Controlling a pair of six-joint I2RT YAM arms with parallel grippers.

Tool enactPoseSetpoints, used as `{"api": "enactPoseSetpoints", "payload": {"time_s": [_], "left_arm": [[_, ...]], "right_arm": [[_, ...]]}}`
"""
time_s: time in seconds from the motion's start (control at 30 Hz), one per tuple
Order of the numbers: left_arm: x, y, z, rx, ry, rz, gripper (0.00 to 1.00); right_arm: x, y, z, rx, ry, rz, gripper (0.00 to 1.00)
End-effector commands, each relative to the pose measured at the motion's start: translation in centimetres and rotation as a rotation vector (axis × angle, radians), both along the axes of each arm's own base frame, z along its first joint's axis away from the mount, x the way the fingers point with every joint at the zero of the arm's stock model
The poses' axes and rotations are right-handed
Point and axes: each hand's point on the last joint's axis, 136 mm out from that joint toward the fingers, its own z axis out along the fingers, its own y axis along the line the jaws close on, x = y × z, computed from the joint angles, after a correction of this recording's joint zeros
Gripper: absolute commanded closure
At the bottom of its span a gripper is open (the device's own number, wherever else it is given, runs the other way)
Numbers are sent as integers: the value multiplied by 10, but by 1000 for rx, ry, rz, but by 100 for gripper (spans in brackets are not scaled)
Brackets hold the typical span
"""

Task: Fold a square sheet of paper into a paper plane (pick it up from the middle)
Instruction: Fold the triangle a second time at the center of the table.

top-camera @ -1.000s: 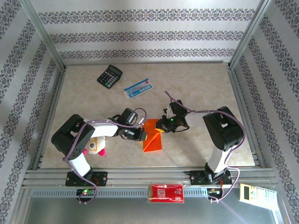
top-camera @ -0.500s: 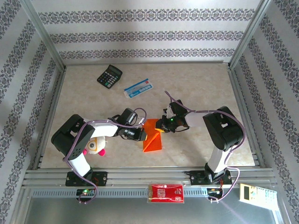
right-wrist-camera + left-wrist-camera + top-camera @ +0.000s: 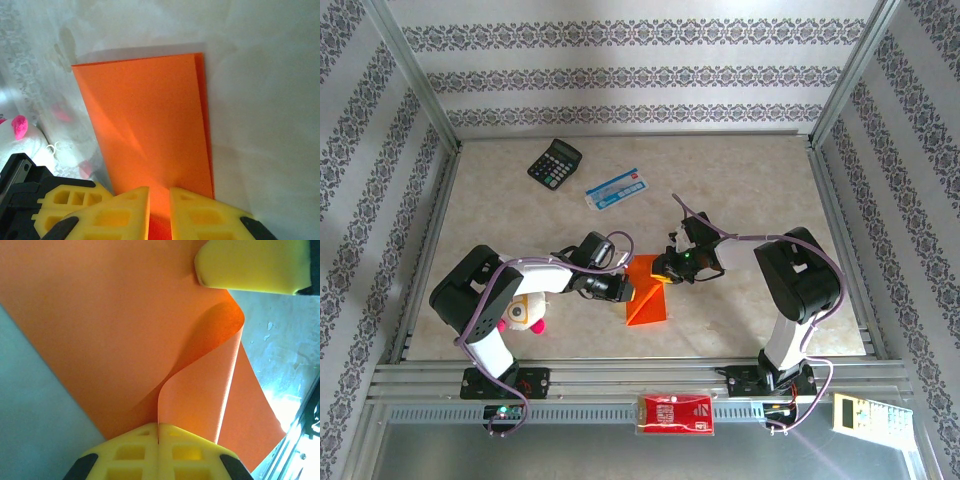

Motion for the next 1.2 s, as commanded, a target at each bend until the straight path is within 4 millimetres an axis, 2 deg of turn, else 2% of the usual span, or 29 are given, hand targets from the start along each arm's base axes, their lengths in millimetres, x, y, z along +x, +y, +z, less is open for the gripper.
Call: {"api": "enactPoseSetpoints", "payload": {"time_s": [0.0, 0.33, 0.5, 0.63, 0.8, 1.0, 1.17], "left_arm": [[-12, 24, -27, 117, 49, 14, 100], [-13, 24, -28, 115, 56, 15, 100], [-14, 24, -29, 115, 60, 14, 100], [-14, 24, -30, 114, 64, 17, 100], [-15, 24, -31, 116, 67, 16, 100], [-16, 25, -33, 120, 69, 13, 100], [-15, 24, -33, 116, 68, 12, 100]], "right_arm": [[8, -12, -8, -70, -14, -27, 80], [21, -25, 21, -64, -75, -52, 79], [15, -28, 34, -47, -102, -63, 80], [-2, -21, 46, -10, -139, -56, 84], [-40, 1, 52, 31, -177, -9, 92], [-84, 39, 50, 59, -215, 69, 99], [-101, 60, 41, 72, -211, 109, 99]]}}
